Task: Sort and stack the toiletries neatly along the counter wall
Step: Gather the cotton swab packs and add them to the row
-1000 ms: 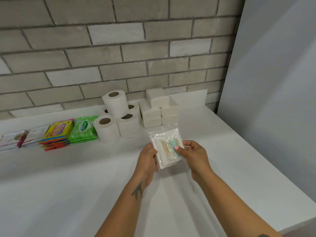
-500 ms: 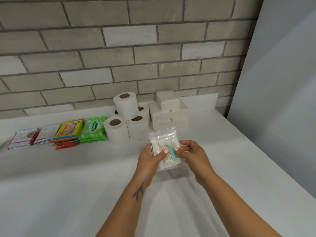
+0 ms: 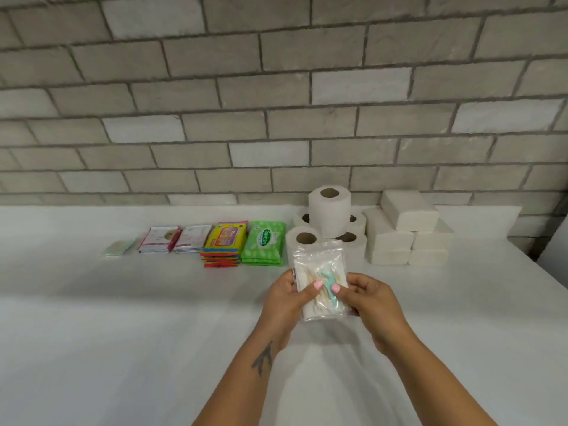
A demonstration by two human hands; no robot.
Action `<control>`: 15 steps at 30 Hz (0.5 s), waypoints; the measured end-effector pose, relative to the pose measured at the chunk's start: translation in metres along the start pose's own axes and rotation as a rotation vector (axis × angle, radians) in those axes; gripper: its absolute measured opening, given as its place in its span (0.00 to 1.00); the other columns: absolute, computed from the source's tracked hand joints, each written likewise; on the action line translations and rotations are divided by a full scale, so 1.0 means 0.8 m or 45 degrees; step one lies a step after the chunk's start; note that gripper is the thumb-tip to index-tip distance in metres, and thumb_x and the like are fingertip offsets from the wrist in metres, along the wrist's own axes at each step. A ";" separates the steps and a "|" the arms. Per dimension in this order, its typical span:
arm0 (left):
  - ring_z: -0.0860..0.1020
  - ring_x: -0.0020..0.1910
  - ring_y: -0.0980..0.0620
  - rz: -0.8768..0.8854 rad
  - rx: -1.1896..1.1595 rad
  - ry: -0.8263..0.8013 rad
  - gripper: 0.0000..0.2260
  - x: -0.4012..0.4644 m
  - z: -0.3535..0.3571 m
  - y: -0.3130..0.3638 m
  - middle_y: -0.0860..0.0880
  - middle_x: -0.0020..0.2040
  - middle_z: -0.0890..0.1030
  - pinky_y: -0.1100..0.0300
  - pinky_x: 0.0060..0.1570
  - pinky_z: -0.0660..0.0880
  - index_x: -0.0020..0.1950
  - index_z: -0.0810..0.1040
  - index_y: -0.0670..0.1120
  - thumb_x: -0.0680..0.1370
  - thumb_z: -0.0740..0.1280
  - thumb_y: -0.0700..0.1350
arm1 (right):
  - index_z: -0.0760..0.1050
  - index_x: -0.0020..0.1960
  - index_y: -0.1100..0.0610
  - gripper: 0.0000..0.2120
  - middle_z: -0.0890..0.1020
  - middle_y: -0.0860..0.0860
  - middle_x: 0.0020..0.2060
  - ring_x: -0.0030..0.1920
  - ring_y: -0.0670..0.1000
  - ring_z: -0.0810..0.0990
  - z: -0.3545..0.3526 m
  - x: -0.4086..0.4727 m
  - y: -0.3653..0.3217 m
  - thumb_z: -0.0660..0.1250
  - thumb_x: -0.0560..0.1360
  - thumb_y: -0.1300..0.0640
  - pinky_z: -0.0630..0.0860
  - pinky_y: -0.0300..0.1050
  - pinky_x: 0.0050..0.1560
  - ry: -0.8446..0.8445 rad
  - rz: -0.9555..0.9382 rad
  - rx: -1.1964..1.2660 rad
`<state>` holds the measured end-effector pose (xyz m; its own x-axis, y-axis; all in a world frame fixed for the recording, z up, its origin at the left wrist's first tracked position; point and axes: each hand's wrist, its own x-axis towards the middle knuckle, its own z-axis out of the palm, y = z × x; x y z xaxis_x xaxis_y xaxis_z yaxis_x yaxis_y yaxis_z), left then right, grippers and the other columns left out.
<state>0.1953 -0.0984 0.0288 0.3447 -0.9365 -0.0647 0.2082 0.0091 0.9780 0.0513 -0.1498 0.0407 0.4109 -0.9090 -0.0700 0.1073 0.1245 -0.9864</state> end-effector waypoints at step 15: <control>0.81 0.53 0.47 0.090 0.202 0.286 0.15 0.046 -0.248 0.040 0.43 0.55 0.82 0.57 0.48 0.79 0.60 0.75 0.43 0.74 0.69 0.43 | 0.79 0.48 0.59 0.09 0.84 0.50 0.34 0.35 0.48 0.81 0.254 0.100 0.059 0.73 0.69 0.66 0.75 0.39 0.33 -0.158 -0.041 -0.028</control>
<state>0.3962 -0.0629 0.0186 0.5515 -0.8339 -0.0200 0.0363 0.0000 0.9993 0.2731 -0.1359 0.0186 0.5165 -0.8560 -0.0208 0.1029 0.0862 -0.9910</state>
